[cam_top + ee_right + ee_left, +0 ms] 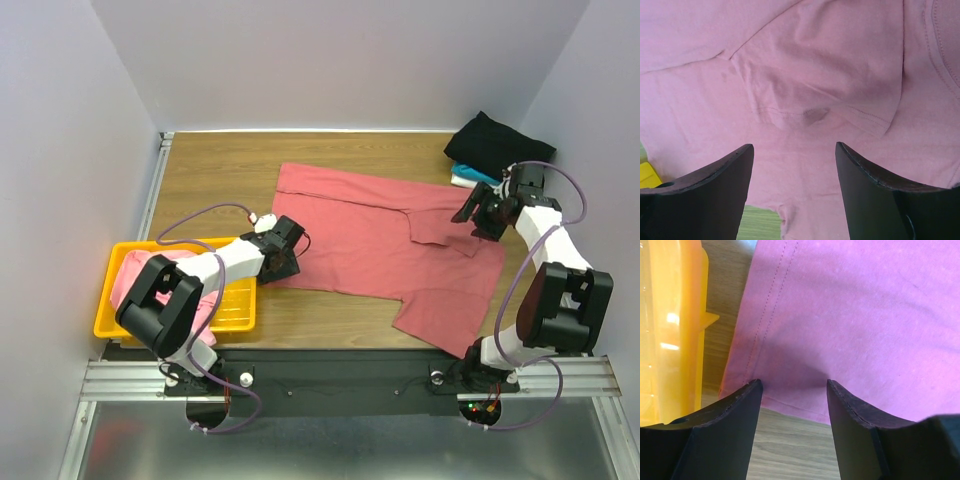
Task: Fold and stack the t-shirts
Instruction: Fold the tshirt
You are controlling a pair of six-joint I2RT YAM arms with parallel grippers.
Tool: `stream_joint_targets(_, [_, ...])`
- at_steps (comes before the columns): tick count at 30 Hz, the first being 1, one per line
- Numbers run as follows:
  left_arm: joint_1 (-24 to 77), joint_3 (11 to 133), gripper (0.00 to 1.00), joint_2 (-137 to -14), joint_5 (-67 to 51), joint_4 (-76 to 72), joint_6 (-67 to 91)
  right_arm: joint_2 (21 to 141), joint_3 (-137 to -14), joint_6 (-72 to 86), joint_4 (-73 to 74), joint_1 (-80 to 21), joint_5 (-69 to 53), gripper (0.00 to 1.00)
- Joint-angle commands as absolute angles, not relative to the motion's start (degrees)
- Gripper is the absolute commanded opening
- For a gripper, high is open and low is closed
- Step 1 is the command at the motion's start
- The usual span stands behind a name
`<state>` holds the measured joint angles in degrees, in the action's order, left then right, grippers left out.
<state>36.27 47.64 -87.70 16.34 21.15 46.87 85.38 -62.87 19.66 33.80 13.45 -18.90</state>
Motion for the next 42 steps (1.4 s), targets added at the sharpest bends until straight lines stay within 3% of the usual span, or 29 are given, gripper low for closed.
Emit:
stream_joint_targets(1, [36.8,49.4,0.66,-85.7,17.8,26.5,48.0,83.6,-61.7,18.9,32.3,13.6,-18.9,0.72])
stream_joint_targets(9, [36.8,49.1,0.66,-81.8,18.3,29.0,49.1,82.1,-59.4,19.2,32.3,13.6,-18.7,0.72])
stream_joint_targets(24, [36.8,48.8,0.61,-87.7,15.3,27.6,46.3,77.8,-53.7,20.0,33.7,13.6,-17.9,0.72])
stream_joint_targets(32, [36.8,48.5,0.24,-89.9,14.8,26.0,45.8,77.1,-53.3,19.5,34.2,13.6,-17.6,0.72])
stream_joint_targets(37, [36.8,51.6,0.12,-91.8,13.7,25.2,45.0,76.2,-53.1,19.2,36.6,13.6,-16.5,0.72])
stream_joint_targets(42, [36.8,58.2,0.08,-95.1,12.8,25.5,43.4,74.7,-50.5,19.3,39.1,13.6,-14.4,0.72])
